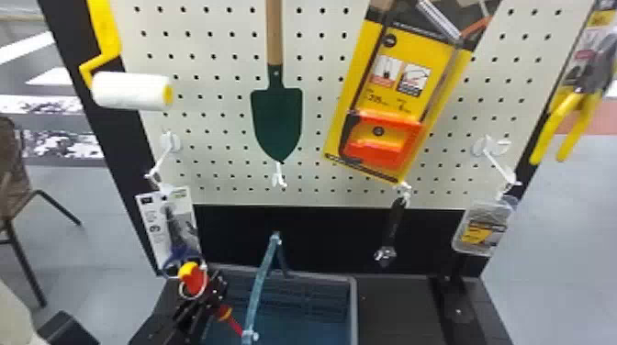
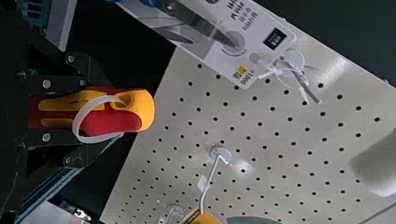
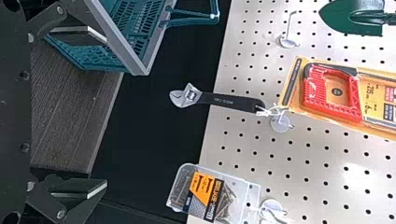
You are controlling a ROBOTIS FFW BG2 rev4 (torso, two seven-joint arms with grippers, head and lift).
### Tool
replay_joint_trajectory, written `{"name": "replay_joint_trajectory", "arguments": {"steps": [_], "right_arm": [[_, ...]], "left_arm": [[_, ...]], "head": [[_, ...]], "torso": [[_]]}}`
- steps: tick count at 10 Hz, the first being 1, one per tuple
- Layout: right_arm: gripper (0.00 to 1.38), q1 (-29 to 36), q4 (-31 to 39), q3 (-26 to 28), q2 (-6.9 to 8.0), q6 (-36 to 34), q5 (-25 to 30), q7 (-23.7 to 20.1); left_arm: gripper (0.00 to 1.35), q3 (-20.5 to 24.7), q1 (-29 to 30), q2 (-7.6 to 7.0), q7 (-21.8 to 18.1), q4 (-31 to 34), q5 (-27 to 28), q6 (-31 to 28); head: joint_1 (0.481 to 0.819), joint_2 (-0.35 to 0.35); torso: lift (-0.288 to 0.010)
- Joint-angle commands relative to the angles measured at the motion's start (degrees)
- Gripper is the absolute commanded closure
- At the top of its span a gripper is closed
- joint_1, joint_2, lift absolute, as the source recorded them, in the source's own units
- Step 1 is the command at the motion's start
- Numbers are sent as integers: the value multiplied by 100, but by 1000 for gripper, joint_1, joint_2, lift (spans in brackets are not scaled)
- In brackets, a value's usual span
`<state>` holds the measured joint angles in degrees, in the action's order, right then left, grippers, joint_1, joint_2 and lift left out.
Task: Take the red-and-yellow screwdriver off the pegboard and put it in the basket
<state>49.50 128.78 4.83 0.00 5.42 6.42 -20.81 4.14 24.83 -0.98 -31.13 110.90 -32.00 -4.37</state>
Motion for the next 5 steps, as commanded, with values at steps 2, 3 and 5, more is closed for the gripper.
{"name": "replay_joint_trajectory", "arguments": {"steps": [2,3,5], "right_arm": [[211,0,-4,0,5,12,0,-2],[211,0,-4,0,5,20,0,-2],[211,12,-18,0,5,47,-9,-2]], "left_arm": [[1211,-97,-44,-16,28,-72,-140,-90],[1211,-115,-81,-25,28,-86,-149,-143],[1211,-185,-130,-104,28,-100,-193,-380]], "head": [[549,0],[549,0],[549,0]], "torso": [[-100],[-100],[-100]]}}
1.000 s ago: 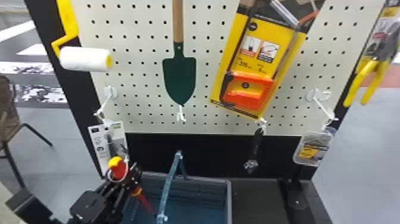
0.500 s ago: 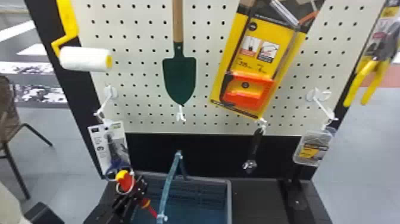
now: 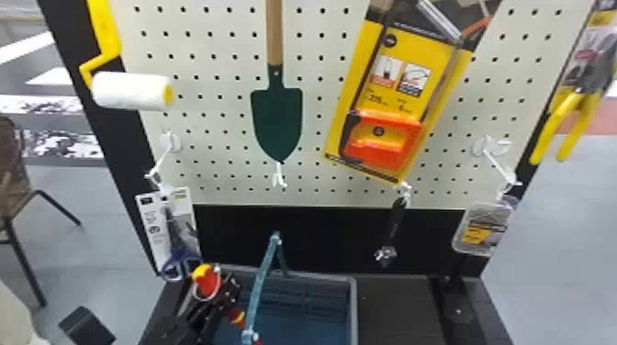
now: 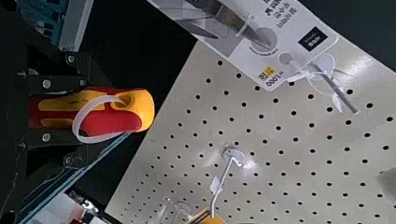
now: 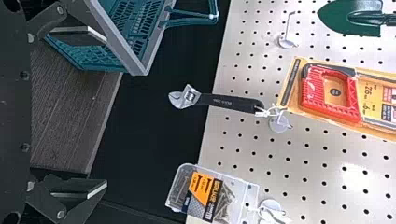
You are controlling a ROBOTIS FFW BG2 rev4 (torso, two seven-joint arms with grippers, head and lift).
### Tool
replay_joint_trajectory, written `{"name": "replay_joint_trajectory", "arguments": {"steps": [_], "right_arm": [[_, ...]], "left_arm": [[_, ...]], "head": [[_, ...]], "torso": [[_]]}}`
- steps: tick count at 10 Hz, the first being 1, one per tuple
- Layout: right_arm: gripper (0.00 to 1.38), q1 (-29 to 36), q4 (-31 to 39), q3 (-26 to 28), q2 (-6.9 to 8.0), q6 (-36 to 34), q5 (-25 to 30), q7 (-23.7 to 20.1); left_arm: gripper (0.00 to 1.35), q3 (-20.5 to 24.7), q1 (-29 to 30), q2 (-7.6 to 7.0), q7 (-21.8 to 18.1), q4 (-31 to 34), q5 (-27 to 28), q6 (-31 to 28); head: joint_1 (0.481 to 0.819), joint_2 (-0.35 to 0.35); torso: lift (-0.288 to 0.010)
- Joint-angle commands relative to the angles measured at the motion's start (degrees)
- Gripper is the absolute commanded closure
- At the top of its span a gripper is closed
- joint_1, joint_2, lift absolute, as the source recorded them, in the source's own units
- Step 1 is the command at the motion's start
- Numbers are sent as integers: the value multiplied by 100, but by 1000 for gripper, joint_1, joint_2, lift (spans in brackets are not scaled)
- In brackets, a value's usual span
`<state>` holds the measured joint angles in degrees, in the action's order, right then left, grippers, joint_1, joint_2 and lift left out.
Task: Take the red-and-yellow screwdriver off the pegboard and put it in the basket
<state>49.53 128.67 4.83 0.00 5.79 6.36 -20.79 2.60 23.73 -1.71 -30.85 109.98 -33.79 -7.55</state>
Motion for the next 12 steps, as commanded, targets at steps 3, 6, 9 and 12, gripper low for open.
{"name": "replay_joint_trajectory", "arguments": {"steps": [3,6,9,12], "right_arm": [[211,9,-7,0,5,19,-3,-4],[211,9,-7,0,5,37,-3,-4],[211,9,-7,0,5,54,-12,-4],[211,9,-21,0,5,89,-29,-4]], "left_arm": [[1211,-137,-105,-93,-9,-106,-110,-300],[1211,-198,-179,-180,-18,-162,-137,-511],[1211,-251,-204,-180,-61,-303,-137,-511],[1211,-357,-253,-180,-79,-514,-189,-423]], "head": [[549,0],[549,0],[549,0],[549,0]], "torso": [[-100],[-100],[-100],[-100]]}}
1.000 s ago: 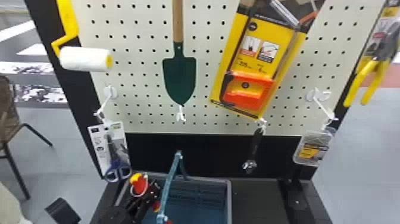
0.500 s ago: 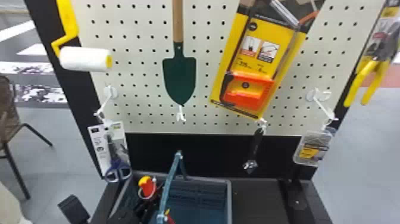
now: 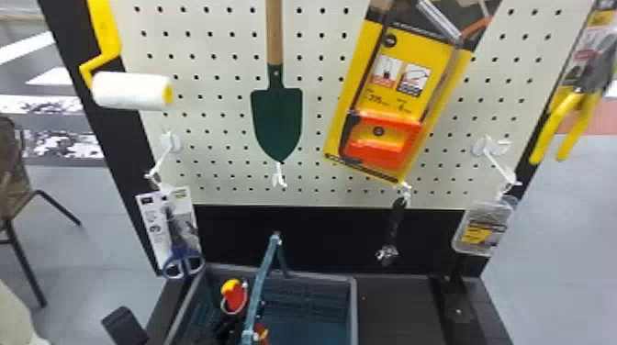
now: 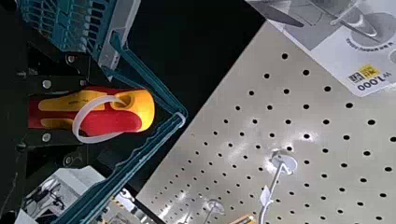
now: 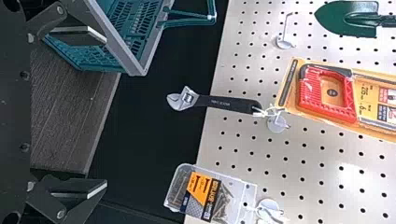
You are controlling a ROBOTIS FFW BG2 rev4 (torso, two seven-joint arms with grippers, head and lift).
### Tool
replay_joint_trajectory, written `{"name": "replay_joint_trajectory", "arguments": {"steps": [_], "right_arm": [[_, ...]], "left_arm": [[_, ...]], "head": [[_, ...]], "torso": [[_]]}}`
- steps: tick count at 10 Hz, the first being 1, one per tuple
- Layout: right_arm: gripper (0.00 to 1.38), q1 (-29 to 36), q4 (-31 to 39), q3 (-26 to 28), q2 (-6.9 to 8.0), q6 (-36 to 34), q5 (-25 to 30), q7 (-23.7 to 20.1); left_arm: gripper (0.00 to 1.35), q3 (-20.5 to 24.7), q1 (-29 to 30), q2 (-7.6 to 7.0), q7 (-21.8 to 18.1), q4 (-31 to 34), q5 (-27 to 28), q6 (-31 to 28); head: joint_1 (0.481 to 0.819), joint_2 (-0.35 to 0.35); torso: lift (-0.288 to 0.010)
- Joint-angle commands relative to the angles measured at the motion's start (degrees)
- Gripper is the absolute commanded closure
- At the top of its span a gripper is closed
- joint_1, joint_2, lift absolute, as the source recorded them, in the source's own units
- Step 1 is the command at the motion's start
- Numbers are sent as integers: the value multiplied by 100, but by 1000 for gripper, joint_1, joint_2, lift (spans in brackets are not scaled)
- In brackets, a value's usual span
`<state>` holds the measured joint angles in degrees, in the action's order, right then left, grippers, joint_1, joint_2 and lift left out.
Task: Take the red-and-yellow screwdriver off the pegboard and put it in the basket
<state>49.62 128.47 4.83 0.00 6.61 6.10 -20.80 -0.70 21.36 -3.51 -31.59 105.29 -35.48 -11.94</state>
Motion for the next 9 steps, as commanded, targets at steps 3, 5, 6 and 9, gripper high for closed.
{"name": "replay_joint_trajectory", "arguments": {"steps": [3,5,6,9], "right_arm": [[211,12,-14,0,5,25,-22,6],[211,12,-28,0,5,33,-30,-3],[211,12,-28,0,5,33,-30,6],[211,12,-28,0,5,42,-39,6]], "left_arm": [[1211,-106,-53,0,-31,-228,-64,69],[536,-114,-102,0,-102,-354,-169,-19],[170,-123,-115,0,-110,-354,-152,-1],[163,-114,-115,-9,-110,-354,-143,122]], "head": [[549,0],[549,0],[549,0],[549,0]], "torso": [[-100],[-100],[-100],[-100]]}}
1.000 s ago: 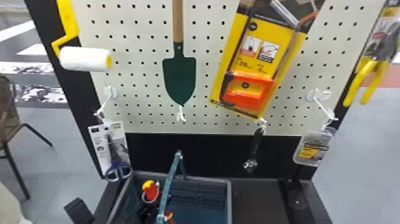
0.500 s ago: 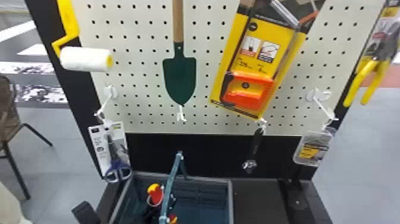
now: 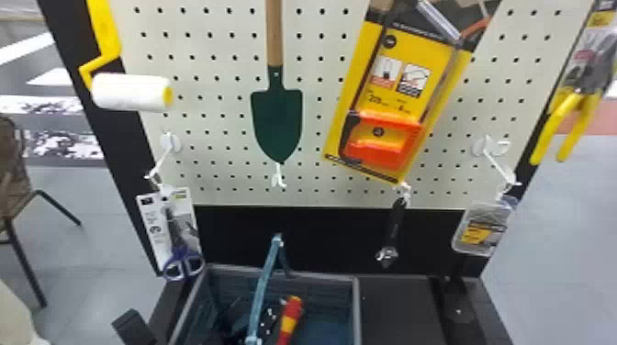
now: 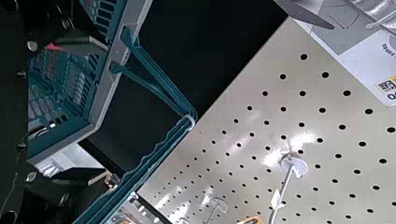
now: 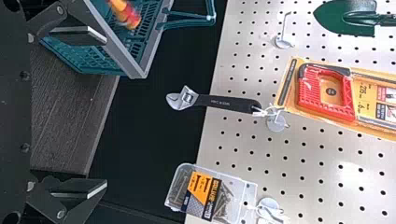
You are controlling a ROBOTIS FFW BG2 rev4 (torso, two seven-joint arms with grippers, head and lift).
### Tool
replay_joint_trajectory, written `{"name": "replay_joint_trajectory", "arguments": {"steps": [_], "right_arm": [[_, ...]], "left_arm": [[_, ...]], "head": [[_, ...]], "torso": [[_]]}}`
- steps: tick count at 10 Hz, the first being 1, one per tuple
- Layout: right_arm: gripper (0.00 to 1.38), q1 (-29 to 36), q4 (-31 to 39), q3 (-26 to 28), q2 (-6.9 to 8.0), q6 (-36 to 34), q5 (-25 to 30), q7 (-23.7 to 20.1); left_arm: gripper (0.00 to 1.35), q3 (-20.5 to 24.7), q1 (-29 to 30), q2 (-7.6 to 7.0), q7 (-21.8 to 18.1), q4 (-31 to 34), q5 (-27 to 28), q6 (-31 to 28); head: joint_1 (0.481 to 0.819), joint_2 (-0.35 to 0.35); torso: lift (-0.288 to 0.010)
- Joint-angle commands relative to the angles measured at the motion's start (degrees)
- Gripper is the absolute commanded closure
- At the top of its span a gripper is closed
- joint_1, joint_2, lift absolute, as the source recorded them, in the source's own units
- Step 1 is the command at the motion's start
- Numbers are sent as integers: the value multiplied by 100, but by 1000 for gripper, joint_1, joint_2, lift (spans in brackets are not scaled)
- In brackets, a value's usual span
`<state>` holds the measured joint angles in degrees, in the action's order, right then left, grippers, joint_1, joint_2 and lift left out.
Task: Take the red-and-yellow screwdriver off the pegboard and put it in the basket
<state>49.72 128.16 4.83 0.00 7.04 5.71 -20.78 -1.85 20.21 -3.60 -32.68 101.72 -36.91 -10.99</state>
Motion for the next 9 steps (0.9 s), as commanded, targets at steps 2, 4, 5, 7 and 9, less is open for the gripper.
{"name": "replay_joint_trajectory", "arguments": {"steps": [2,4,5,7,9], "right_arm": [[211,2,-12,0,5,8,-9,-5],[211,-11,-26,0,5,8,-9,-5],[211,-11,-26,0,5,8,-9,-5],[211,-23,-40,0,5,8,-9,-5],[211,-23,-40,0,5,17,-9,-5]], "left_arm": [[165,-8,0,8,-2,3,0,89],[165,-8,0,8,-2,3,17,115],[165,-8,-12,17,-2,3,17,133],[163,-26,-37,17,-2,3,52,150],[165,-26,-37,17,16,3,131,168]], "head": [[549,0],[549,0],[549,0],[549,0],[549,0]], "torso": [[-100],[-100],[-100],[-100],[-100]]}}
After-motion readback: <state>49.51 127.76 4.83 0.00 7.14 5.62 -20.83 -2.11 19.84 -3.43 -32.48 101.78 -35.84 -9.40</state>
